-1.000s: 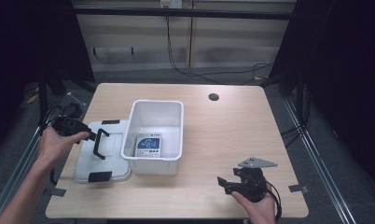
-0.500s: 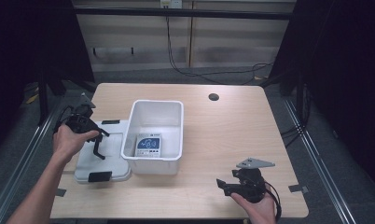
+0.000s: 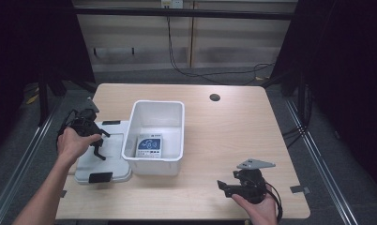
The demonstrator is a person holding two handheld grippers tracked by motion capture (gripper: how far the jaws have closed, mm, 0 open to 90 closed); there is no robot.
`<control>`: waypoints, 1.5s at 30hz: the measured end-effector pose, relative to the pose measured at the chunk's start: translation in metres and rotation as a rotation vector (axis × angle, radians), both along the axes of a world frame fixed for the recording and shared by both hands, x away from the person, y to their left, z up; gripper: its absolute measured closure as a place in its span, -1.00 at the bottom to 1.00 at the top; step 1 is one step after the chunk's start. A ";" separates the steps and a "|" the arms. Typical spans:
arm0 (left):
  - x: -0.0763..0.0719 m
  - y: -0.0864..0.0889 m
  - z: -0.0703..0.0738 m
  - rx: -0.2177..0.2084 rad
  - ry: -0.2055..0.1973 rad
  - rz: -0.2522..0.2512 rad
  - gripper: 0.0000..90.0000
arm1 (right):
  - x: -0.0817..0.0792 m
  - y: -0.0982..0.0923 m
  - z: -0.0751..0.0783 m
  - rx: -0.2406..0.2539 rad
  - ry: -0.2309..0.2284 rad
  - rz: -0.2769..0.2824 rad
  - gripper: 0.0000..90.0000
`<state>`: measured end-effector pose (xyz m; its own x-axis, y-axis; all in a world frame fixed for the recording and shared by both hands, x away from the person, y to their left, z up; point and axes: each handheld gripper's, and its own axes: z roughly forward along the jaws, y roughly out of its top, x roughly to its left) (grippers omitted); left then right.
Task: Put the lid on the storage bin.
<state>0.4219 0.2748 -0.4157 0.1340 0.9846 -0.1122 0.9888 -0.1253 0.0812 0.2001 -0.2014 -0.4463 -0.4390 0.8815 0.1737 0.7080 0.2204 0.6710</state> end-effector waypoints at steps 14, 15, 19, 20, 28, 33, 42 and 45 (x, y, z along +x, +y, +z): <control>0.001 -0.004 -0.001 -0.035 0.032 -0.036 0.81 | 0.000 0.001 -0.001 0.000 0.009 0.014 -0.39; 0.001 -0.004 -0.001 -0.035 0.032 -0.036 0.81 | 0.000 0.001 -0.001 0.000 0.009 0.014 -0.39; 0.002 -0.002 0.000 -0.041 0.047 -0.029 0.83 | 0.000 0.001 -0.001 -0.002 0.007 0.013 -0.39; 0.002 -0.002 0.000 -0.039 0.043 -0.025 0.85 | 0.000 0.001 -0.001 0.000 0.004 0.014 -0.39; 0.003 0.003 0.001 -0.037 0.063 -0.046 0.89 | 0.000 0.001 -0.001 0.003 0.013 0.015 -0.39; 0.003 0.004 0.003 -0.029 0.063 -0.041 0.89 | 0.000 0.001 -0.001 0.004 0.010 0.016 -0.39; 0.002 0.006 0.014 -0.008 0.057 -0.032 0.89 | 0.000 0.001 -0.001 0.005 0.011 0.016 -0.39; 0.002 0.007 0.018 0.014 0.057 -0.036 0.89 | 0.000 0.001 -0.002 0.005 0.011 0.016 -0.39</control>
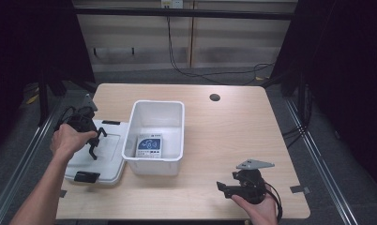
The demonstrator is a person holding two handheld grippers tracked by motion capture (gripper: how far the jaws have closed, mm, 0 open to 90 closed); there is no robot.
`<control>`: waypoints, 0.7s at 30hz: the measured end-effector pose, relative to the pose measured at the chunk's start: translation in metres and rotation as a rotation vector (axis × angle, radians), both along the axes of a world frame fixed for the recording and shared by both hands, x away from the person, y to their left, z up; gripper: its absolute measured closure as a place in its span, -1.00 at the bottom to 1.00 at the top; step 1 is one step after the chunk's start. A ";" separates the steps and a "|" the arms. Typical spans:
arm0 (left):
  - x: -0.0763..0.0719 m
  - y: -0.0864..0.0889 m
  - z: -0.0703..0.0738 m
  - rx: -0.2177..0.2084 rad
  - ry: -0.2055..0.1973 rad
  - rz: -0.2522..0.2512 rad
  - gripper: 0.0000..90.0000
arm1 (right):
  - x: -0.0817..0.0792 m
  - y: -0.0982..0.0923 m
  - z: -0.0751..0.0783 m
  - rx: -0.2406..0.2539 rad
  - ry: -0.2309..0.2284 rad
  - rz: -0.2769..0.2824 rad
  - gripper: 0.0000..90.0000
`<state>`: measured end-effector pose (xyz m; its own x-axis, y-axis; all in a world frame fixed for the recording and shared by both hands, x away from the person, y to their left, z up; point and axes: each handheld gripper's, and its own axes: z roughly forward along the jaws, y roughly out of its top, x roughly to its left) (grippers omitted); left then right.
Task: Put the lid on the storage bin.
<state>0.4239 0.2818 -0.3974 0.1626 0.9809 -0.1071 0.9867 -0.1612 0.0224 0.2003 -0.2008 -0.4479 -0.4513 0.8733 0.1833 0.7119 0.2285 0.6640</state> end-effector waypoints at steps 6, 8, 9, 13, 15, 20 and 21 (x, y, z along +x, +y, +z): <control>-0.001 0.002 0.007 0.022 -0.018 0.008 0.89 | 0.000 0.000 0.000 -0.001 0.006 -0.002 -0.39; -0.001 0.004 0.011 0.022 -0.021 0.007 0.89 | 0.000 0.000 0.000 -0.001 0.007 -0.001 -0.39; -0.001 0.004 0.012 0.024 -0.023 0.008 0.89 | 0.000 0.000 0.000 -0.001 0.007 -0.001 -0.39; -0.001 0.006 0.017 0.022 -0.040 0.027 0.89 | 0.000 0.001 0.000 -0.002 0.008 -0.001 -0.39; -0.001 0.006 0.020 0.023 -0.034 0.025 0.89 | 0.000 0.000 0.000 -0.002 0.008 0.000 -0.39; -0.001 0.006 0.025 0.022 -0.041 0.028 0.89 | 0.000 0.000 0.000 -0.003 0.009 -0.001 -0.39; -0.001 0.006 0.027 0.022 -0.042 0.026 0.89 | 0.000 0.000 0.000 -0.003 0.009 -0.001 -0.39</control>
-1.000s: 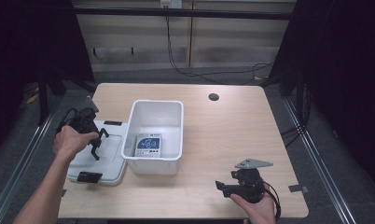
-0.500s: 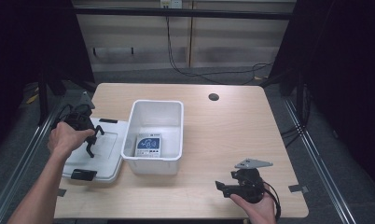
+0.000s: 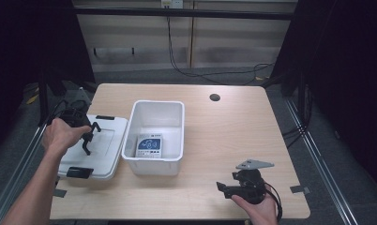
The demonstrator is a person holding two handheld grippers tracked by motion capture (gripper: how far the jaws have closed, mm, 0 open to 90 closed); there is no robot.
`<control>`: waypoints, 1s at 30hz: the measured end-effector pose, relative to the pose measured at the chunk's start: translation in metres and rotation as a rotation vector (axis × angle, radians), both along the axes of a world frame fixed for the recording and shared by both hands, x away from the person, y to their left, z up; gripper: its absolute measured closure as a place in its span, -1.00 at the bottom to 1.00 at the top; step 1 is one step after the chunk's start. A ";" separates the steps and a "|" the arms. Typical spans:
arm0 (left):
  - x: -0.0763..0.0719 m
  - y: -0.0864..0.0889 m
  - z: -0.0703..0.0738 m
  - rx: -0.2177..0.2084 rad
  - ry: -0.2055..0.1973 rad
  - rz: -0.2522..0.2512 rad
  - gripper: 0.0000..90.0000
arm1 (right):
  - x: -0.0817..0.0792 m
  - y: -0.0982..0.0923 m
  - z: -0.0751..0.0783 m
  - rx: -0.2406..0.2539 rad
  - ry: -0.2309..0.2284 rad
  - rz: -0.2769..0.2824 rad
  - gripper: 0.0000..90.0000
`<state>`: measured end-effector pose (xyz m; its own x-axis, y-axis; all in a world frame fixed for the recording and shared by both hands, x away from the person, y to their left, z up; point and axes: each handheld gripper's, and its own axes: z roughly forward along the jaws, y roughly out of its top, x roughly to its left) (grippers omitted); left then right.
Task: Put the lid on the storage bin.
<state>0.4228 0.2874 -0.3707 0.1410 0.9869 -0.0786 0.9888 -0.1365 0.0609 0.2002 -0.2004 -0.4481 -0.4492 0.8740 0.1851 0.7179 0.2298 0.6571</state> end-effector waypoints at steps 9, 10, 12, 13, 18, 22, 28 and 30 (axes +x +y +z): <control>0.000 0.002 0.015 0.008 -0.010 0.022 0.89 | 0.000 0.000 0.000 -0.001 0.006 -0.002 -0.39; 0.000 0.002 0.017 0.019 -0.006 0.019 0.89 | 0.000 0.000 0.000 -0.001 0.006 -0.002 -0.39; 0.000 0.003 0.020 0.021 -0.003 0.010 0.89 | 0.000 0.000 0.000 -0.001 0.008 -0.002 -0.39; 0.000 0.002 0.021 0.024 -0.006 0.005 0.89 | 0.000 0.000 0.000 0.000 0.006 -0.003 -0.39; 0.000 0.001 0.025 0.023 -0.009 0.009 0.89 | 0.000 0.000 0.000 -0.001 0.007 -0.003 -0.39; 0.000 0.000 0.030 0.019 -0.007 0.000 0.89 | 0.000 0.000 0.000 -0.001 0.007 -0.003 -0.39; -0.001 0.000 0.040 0.019 -0.021 -0.002 0.89 | 0.000 0.000 0.000 -0.002 0.006 -0.001 -0.39; -0.001 -0.001 0.042 0.020 -0.027 0.000 0.89 | 0.000 0.000 0.000 -0.001 0.008 -0.003 -0.39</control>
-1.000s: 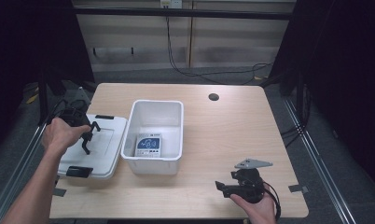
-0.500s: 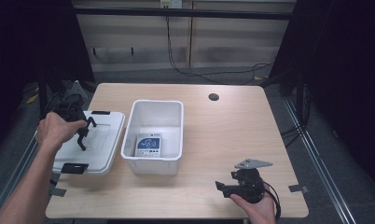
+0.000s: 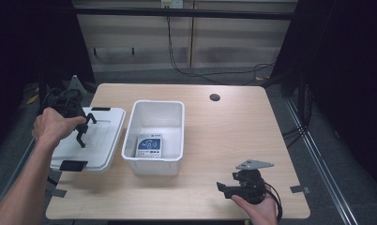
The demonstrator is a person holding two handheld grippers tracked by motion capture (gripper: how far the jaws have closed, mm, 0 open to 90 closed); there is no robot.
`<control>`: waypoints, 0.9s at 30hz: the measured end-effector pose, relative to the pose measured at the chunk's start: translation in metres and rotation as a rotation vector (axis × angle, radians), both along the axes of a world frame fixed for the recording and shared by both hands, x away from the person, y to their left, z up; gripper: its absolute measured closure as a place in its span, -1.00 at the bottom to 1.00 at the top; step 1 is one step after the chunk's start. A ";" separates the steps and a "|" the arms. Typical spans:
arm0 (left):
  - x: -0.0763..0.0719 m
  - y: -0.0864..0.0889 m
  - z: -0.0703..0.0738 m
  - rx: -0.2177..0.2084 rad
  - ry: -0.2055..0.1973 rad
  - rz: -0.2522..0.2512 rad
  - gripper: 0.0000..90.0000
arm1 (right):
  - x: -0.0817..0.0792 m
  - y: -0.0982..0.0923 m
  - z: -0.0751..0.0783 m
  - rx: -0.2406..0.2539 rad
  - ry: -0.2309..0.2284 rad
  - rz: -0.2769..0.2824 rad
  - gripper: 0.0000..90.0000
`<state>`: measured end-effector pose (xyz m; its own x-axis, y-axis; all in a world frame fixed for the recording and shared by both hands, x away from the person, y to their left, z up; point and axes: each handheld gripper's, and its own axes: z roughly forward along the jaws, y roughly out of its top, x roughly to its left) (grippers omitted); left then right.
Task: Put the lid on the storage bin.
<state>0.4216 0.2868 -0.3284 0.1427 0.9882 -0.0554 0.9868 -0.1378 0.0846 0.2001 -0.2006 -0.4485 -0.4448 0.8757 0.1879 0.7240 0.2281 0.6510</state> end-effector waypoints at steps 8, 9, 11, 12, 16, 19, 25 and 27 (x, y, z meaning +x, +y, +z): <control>0.000 0.000 0.007 -0.012 0.004 -0.003 0.89 | 0.000 0.000 0.000 0.000 -0.001 0.002 -0.39; 0.000 0.000 0.008 -0.015 0.005 -0.004 0.89 | 0.000 0.000 0.000 0.000 -0.001 0.002 -0.39; -0.001 0.000 0.012 -0.013 -0.001 -0.009 0.89 | 0.000 0.000 0.000 -0.001 -0.001 0.003 -0.39; -0.001 0.000 0.014 -0.013 0.003 -0.018 0.89 | 0.000 0.000 0.000 -0.001 0.000 0.002 -0.39; 0.000 -0.001 0.021 -0.008 -0.002 -0.019 0.89 | 0.000 0.000 0.000 -0.001 0.003 0.001 -0.39; -0.001 -0.002 0.024 -0.016 -0.006 -0.020 0.89 | 0.000 0.000 0.000 -0.003 0.002 0.004 -0.40; 0.000 -0.005 0.033 -0.020 -0.015 -0.023 0.89 | 0.000 0.000 -0.001 -0.004 0.003 0.003 -0.40; -0.001 -0.005 0.037 -0.024 -0.025 -0.021 0.89 | 0.000 0.000 -0.001 -0.004 0.003 0.003 -0.40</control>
<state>0.4210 0.2817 -0.2910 0.1649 0.9835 -0.0747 0.9813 -0.1560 0.1128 0.2002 -0.2008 -0.4491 -0.4472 0.8749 0.1858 0.7254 0.2332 0.6477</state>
